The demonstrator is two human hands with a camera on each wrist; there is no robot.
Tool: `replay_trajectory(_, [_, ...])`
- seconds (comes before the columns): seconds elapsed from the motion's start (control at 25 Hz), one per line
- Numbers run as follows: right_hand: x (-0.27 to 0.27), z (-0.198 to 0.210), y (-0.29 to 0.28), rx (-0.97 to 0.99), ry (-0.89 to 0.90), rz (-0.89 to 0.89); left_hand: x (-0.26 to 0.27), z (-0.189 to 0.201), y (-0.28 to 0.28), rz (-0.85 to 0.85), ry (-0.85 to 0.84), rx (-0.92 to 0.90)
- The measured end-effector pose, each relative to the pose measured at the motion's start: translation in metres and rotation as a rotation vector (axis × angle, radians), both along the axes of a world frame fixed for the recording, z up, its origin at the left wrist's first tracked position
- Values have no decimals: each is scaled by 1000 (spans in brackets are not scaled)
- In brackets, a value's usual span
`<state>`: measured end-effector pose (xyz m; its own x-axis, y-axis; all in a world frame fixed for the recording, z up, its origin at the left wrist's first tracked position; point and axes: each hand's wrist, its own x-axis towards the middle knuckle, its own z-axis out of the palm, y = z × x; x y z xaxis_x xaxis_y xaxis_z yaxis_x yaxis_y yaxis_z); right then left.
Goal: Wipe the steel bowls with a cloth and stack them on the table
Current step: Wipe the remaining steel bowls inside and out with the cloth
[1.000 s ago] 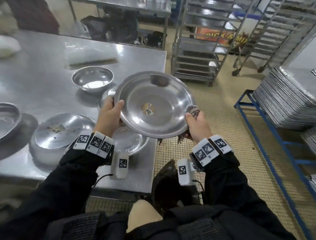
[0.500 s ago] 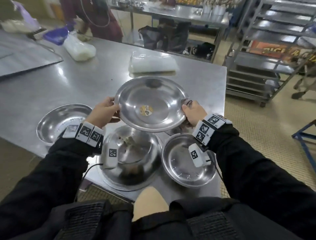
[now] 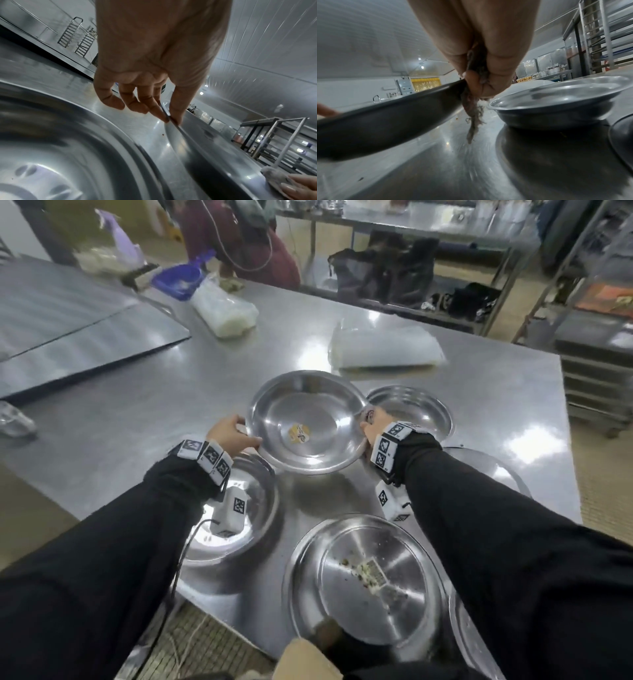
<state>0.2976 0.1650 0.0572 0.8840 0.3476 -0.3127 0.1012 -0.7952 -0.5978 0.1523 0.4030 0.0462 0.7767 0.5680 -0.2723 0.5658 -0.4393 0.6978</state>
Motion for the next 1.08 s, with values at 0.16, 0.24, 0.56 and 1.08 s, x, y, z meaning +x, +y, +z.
replay_trajectory(0.16, [17, -19, 19, -98, -66, 22, 18, -22, 15, -28, 126, 49])
replay_trajectory(0.24, [25, -24, 23, -143, -48, 35, 25, -31, 14, -27, 168, 89])
replay_trajectory(0.56, [29, -20, 27, -404, -172, 233, 17, -48, 19, -32, 275, 214])
replay_trajectory(1.08, [-33, 29, -123, 67, -268, -197, 44, 19, -140, -623, 45, 97])
